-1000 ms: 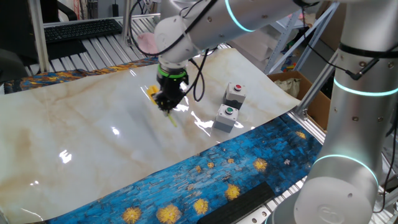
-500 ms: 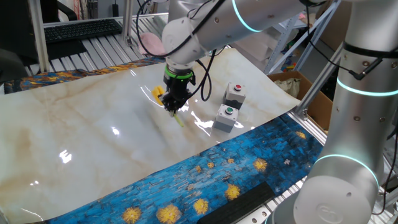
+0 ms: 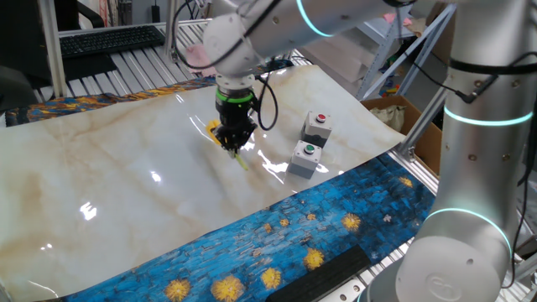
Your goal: Scrub the table with a brush
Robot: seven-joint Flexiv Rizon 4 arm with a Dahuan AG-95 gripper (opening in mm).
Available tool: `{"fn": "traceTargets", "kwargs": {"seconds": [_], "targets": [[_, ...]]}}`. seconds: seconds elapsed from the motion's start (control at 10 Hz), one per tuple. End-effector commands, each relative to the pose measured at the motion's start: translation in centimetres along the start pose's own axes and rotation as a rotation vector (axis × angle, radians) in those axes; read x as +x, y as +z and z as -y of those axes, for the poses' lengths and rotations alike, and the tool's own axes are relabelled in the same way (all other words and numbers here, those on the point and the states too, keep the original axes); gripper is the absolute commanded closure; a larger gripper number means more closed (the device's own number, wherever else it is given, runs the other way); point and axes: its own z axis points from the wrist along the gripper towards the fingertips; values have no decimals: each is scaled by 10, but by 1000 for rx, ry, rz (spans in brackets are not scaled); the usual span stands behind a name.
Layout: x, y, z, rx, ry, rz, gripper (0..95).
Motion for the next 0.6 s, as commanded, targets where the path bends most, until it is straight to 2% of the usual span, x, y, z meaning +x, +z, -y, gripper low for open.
{"fn": "traceTargets", "kwargs": {"seconds": [0.1,0.6], "targets": [[1,5,-2,-1,-3,-3,950],[-3,14,-5,-2,-8,-21,950]]}}
